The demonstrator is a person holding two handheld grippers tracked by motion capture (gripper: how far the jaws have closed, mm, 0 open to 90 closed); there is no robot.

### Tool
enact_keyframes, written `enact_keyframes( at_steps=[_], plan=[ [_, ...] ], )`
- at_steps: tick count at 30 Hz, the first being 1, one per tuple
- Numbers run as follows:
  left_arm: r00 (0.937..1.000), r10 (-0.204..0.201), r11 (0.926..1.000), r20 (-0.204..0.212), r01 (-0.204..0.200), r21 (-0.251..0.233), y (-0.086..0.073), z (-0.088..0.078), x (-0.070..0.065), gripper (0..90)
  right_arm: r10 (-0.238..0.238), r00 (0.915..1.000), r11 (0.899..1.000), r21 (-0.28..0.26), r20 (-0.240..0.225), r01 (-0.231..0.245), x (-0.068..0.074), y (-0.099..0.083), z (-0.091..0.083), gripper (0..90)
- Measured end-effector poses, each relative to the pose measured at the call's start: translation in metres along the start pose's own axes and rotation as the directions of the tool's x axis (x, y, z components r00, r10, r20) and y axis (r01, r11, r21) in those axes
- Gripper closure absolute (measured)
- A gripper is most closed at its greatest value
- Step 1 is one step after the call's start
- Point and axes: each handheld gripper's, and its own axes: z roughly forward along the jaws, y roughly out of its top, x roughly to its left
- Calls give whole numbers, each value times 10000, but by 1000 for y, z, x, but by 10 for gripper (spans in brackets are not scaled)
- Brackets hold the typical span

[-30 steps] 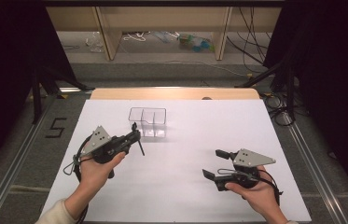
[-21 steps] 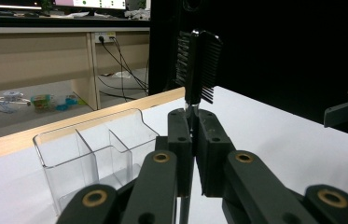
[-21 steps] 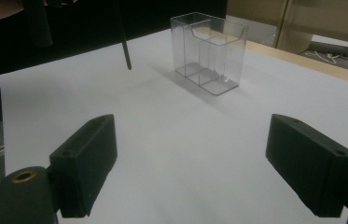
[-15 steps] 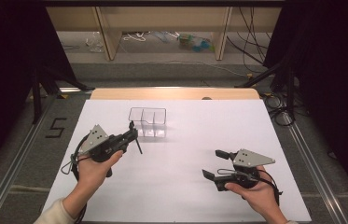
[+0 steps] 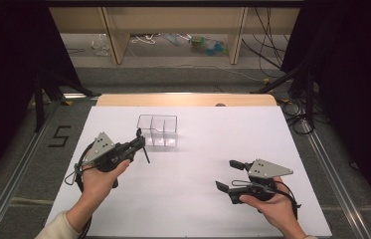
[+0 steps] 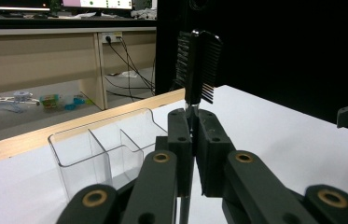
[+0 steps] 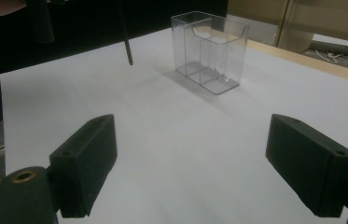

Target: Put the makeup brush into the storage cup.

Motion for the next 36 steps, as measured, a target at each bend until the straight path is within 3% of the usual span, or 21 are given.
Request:
enact_keyframes(
  at_steps=[7, 14, 15, 20, 22, 28, 32, 34, 36],
  plan=[
    [10000, -81, 10000, -47, 81, -16, 0, 0, 1, 850, 44, 10000, 9998, -173, -68, -45, 0, -1, 1, 175],
    [10000, 58, 10000, -81, -58, 27, 0, 0, 3, 850, -10, 10000, 10000, 4, 3, 10, 0, 0, 0, 175],
    [9999, -88, 10000, -89, 88, 16, 0, 0, 2, 849, -8, 10000, 10000, 5, 2, 8, 0, 0, 0, 175],
    [9999, -82, 10000, -118, 82, -3, 0, 0, 3, 850, 6, 10000, 10000, 28, 10, -6, 0, 0, 0, 176],
    [9999, 87, 10000, -126, -87, 4, 0, 0, 5, 850, -19, 10000, 10000, 15, 10, 19, 0, 0, 0, 175],
    [9999, -1, 10000, -170, 1, -3, 1, -1, 6, 850, 2, 10000, 10000, 25, 11, -2, 0, 0, 0, 175],
    [9998, 65, 10000, -193, -65, -20, 1, -1, 7, 850, 3, 10000, 10000, 30, 12, -3, 0, 0, 0, 175],
    [9997, 155, 9999, -214, -156, -24, 1, -1, 8, 850, 48, 9999, 9995, -322, -135, -53, 0, -1, 3, 175],
    [9995, 189, 9998, -238, -189, -13, 2, -1, 9, 850, 35, 10000, 9998, -186, -81, -36, 0, -1, 2, 175]
  ],
)
